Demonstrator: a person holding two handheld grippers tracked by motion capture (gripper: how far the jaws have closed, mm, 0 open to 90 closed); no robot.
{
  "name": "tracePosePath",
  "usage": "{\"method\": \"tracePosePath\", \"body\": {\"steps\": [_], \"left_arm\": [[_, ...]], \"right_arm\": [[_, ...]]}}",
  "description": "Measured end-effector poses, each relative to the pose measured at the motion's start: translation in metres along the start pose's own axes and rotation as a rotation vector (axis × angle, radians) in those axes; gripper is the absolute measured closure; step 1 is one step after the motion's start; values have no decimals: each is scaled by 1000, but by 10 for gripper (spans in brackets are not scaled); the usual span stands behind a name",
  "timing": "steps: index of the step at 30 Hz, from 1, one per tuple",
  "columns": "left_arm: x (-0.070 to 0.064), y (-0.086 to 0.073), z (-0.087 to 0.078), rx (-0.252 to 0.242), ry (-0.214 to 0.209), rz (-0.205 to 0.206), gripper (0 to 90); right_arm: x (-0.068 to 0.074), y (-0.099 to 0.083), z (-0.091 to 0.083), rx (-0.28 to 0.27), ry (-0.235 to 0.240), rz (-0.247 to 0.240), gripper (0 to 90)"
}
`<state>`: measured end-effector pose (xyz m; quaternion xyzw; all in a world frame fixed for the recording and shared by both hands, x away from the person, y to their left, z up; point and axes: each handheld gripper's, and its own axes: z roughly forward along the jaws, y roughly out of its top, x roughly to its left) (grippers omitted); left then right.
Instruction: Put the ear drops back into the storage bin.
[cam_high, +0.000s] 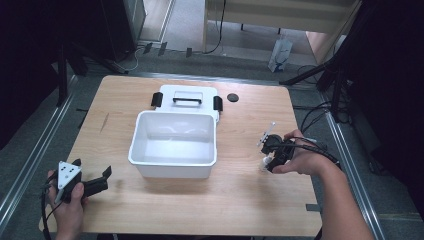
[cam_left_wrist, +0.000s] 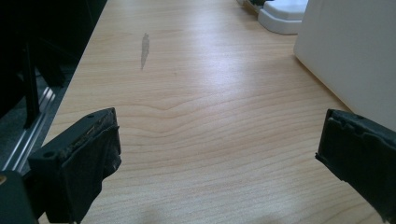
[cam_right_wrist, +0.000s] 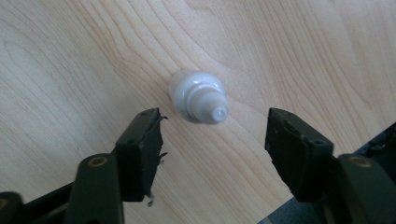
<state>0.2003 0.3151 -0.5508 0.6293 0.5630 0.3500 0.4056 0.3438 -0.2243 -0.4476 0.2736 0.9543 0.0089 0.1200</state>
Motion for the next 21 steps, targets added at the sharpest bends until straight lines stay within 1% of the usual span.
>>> {"method": "tracePosePath", "body": {"steps": [4, 5, 6, 7, 8, 9, 10, 11, 12, 14, 17, 18, 21], "left_arm": [[0, 0, 0, 1, -1, 3, 0], [0, 0, 0, 1, -1, 2, 0], [0, 0, 0, -1, -2, -2, 0], [0, 0, 0, -1, -2, -2, 0], [0, 0, 0, 0, -2, -2, 0], [0, 0, 0, 0, -2, -2, 0], [0, 0, 0, 1, -2, 0, 0], [0, 0, 0, 1, -2, 0, 0], [0, 0, 0, 1, -2, 2, 0], [0, 0, 0, 3, -3, 2, 0], [0, 0, 0, 2, -1, 2, 0], [0, 0, 0, 2, -1, 3, 0], [0, 0, 0, 1, -2, 2, 0]], "right_arm": [[-4, 8, 4, 39, 36, 14, 504], [-5, 10, 5, 44, 59, 16, 540], [-7, 11, 7, 51, 97, 28, 579], [-7, 11, 7, 51, 97, 28, 579], [-9, 13, 9, 57, 118, 35, 618], [-9, 13, 9, 57, 118, 35, 618], [-10, 15, 10, 62, 137, 38, 638], [-10, 15, 10, 62, 137, 38, 638], [-11, 15, 10, 56, 139, 42, 673], [-12, 16, 10, 53, 142, 39, 675], [-14, 17, 8, 37, 162, 52, 717], [-14, 18, 8, 28, 171, 44, 718], [-13, 19, 8, 28, 180, 33, 720]]}}
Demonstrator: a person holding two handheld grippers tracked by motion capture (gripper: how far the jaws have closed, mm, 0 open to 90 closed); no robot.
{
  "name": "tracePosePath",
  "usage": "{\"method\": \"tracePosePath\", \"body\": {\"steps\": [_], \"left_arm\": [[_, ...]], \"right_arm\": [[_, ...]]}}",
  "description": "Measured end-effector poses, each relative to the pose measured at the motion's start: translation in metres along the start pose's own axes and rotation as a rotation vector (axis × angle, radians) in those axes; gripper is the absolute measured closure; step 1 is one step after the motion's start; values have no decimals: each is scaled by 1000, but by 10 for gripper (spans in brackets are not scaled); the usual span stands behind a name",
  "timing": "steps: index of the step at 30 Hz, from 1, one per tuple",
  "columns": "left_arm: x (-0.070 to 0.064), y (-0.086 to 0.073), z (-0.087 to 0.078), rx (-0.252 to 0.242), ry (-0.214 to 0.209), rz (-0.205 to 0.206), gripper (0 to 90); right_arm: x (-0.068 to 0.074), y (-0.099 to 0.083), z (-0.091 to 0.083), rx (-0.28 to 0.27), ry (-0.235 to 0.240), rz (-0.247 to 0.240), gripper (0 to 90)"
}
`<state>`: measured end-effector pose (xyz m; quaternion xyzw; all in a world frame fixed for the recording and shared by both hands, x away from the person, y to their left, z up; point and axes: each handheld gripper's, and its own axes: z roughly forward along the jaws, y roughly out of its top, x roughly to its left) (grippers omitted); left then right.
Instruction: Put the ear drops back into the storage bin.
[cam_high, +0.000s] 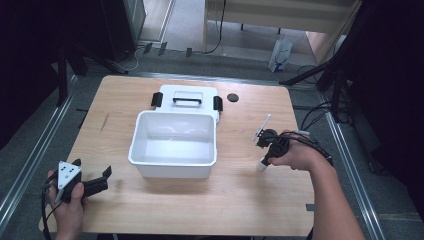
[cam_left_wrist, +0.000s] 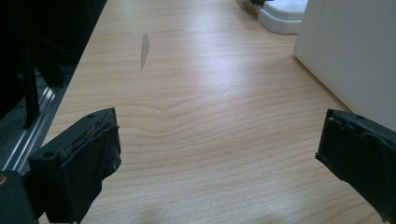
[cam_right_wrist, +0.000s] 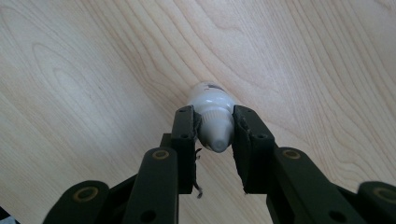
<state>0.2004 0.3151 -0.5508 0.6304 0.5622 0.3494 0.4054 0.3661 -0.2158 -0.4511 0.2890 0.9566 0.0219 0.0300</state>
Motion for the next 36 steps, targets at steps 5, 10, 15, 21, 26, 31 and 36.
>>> {"method": "tracePosePath", "body": {"steps": [5, 10, 15, 21, 26, 31, 36], "left_arm": [[0, 0, 0, -2, 0, -5, 0], [0, 0, 0, 0, -1, -8, 0], [0, 0, 0, 1, -1, -6, 0], [0, 0, 0, -1, 0, -6, 0], [0, 0, 0, -1, 0, -5, 0], [0, 0, 0, -2, 1, -5, 0], [0, 0, 0, -3, 0, -8, 0]], "right_arm": [[2, 2, -1, 1, 15, -30, 722], [3, 6, -10, -14, 20, -50, 722], [7, 14, -23, -27, 14, -93, 723], [13, 23, -34, -47, 8, -118, 723], [20, 35, -48, -66, 6, -151, 723], [25, 46, -65, -84, -1, -176, 723], [30, 57, -82, -104, -5, -183, 724]]}}
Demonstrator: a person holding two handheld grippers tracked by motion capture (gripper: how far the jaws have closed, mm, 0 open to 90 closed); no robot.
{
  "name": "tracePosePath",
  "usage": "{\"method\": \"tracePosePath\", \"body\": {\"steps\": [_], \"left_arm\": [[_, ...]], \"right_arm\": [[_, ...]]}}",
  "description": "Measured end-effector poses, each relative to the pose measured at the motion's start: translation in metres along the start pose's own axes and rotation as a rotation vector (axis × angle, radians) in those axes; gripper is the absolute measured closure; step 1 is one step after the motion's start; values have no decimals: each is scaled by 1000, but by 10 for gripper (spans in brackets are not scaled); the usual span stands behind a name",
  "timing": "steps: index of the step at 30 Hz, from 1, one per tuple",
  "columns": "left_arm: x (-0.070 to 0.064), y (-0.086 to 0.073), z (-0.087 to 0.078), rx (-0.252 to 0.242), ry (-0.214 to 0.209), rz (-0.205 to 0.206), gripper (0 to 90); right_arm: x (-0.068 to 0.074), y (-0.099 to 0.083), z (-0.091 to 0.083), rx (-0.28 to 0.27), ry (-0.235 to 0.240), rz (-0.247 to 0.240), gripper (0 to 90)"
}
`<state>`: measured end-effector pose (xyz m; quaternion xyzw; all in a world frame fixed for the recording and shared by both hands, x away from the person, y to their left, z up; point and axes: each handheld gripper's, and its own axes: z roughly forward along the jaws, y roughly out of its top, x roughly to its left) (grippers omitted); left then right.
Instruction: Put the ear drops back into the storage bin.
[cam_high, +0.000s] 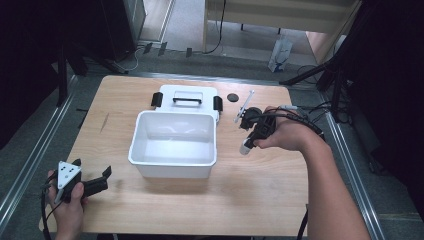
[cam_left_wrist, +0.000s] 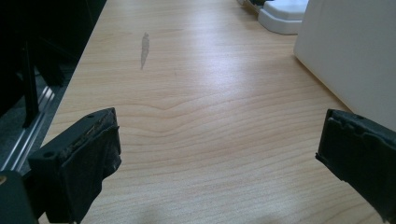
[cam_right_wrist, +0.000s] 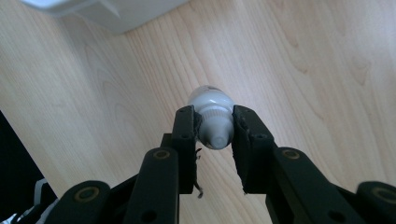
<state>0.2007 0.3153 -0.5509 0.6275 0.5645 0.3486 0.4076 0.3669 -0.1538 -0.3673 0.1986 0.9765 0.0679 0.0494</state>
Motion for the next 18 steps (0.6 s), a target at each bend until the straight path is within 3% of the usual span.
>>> {"method": "tracePosePath", "body": {"steps": [10, 18], "left_arm": [[1, 0, 0, 1, -2, 1, 0], [0, 0, 0, 1, -2, -1, 0]], "right_arm": [[3, 26, -32, -21, -10, -19, 724], [11, 55, -55, -31, -37, -77, 724]]}}
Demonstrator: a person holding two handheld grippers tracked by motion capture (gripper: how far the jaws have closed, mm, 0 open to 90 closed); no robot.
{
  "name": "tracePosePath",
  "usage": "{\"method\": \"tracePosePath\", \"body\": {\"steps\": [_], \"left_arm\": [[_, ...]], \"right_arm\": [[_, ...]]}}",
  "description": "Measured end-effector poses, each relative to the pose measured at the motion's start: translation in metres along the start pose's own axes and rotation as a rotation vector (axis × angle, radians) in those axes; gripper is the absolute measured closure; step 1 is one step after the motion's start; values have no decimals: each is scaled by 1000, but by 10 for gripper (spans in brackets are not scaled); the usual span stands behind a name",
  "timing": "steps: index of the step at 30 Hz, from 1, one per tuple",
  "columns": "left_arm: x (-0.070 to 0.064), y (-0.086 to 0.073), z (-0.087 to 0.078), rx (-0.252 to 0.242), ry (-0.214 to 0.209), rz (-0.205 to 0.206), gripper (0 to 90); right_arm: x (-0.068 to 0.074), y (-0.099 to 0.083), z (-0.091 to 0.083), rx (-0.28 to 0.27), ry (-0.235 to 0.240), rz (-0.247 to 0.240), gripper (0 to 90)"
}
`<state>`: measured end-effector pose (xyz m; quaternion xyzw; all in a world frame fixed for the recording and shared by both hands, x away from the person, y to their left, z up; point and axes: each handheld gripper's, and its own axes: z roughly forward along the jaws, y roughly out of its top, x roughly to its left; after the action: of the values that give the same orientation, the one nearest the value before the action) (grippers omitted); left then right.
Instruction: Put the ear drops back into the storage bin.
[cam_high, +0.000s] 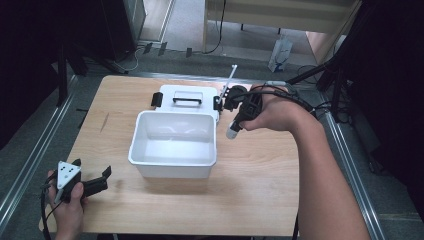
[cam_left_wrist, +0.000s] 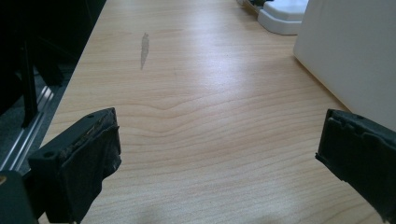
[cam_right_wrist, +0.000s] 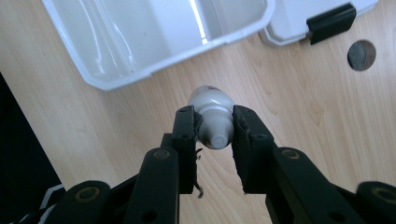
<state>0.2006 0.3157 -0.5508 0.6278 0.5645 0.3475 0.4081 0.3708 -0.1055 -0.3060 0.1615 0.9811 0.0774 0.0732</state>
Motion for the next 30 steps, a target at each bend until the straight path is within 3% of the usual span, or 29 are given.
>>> {"method": "tracePosePath", "body": {"steps": [7, 13, 19, 30], "left_arm": [[1, 0, 0, 1, -4, -2, 0], [1, 0, 0, -4, -5, -6, 0], [1, 0, 0, -2, -8, -7, 0], [1, 0, 0, 3, -9, -9, 0]], "right_arm": [[12, 34, -9, -11, -4, -60, 724], [16, 51, -7, -20, 7, -87, 724], [22, 68, 8, 1, 17, -125, 724], [24, 74, 38, 25, 33, -155, 724]]}}
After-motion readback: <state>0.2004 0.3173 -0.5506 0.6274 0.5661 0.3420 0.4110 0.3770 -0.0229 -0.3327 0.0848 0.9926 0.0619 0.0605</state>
